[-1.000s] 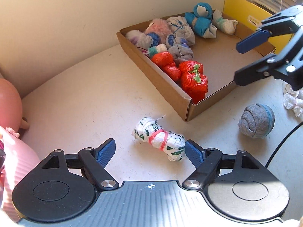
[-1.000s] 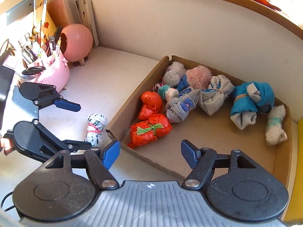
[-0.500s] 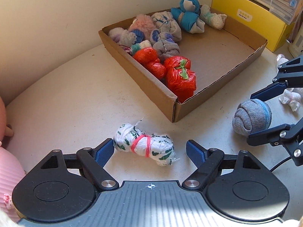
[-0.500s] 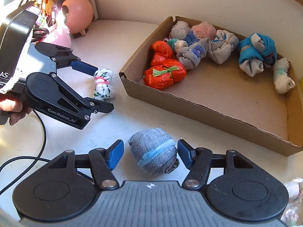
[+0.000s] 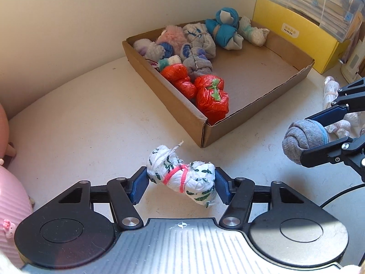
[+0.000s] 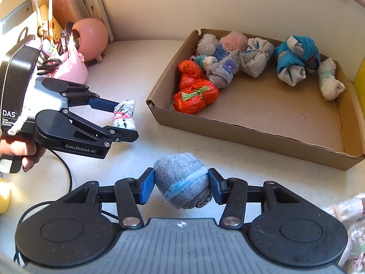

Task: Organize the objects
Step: 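Grasp the white floral bundle with pink band with the left gripper while the right grasps the grey blue-band sock, then carry both bundles over the tray and lower them inside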

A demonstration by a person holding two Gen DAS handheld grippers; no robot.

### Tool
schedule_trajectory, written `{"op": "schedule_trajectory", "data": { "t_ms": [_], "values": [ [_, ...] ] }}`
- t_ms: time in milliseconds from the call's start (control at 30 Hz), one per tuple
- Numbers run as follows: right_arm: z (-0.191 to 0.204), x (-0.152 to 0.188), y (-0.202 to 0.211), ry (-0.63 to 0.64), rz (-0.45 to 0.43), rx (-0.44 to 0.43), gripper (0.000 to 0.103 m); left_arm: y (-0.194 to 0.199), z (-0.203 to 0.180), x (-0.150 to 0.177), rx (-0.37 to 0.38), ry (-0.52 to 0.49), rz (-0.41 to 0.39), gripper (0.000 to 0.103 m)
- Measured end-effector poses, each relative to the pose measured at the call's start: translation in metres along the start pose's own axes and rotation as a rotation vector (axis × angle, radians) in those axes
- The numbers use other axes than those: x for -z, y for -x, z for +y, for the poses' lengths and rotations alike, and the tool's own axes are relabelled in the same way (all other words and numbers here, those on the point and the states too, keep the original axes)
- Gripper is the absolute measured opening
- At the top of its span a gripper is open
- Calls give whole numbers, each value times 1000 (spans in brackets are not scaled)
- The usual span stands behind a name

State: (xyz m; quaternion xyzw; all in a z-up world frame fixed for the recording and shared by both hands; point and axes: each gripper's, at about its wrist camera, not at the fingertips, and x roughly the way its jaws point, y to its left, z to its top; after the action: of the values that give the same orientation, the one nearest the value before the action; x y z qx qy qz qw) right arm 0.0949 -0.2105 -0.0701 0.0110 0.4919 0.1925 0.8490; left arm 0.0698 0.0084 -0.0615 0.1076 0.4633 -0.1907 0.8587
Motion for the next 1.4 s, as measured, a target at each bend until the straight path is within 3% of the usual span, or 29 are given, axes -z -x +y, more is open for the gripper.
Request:
{"op": "schedule_trajectory", "data": {
  "t_ms": [233,433,667,767,900,967,1167,1400],
  "values": [
    [-11,-28,43,-94,-114,-47,47,57,6,-23,-80,-35,-97,67],
    [-18,-47,81,-86,-213,-56,47,117,21,-58,-204,-131,-178,67],
    [-40,-55,104,-99,-282,-80,47,171,35,-99,-386,-237,-196,68],
    [-51,-57,104,-94,-303,-68,47,185,40,-115,-410,-226,-209,68],
    [-62,-61,102,-94,-311,-60,47,185,28,-129,-358,-171,-228,68],
    [-65,-62,102,-82,-315,-56,47,173,14,-133,-289,-132,-229,68],
    [-82,-63,105,-130,-328,-40,47,119,-42,-140,-132,-99,-207,68],
    [-101,-60,100,-203,-319,-16,47,54,-80,-151,-16,-42,-155,68]
  ]
}}
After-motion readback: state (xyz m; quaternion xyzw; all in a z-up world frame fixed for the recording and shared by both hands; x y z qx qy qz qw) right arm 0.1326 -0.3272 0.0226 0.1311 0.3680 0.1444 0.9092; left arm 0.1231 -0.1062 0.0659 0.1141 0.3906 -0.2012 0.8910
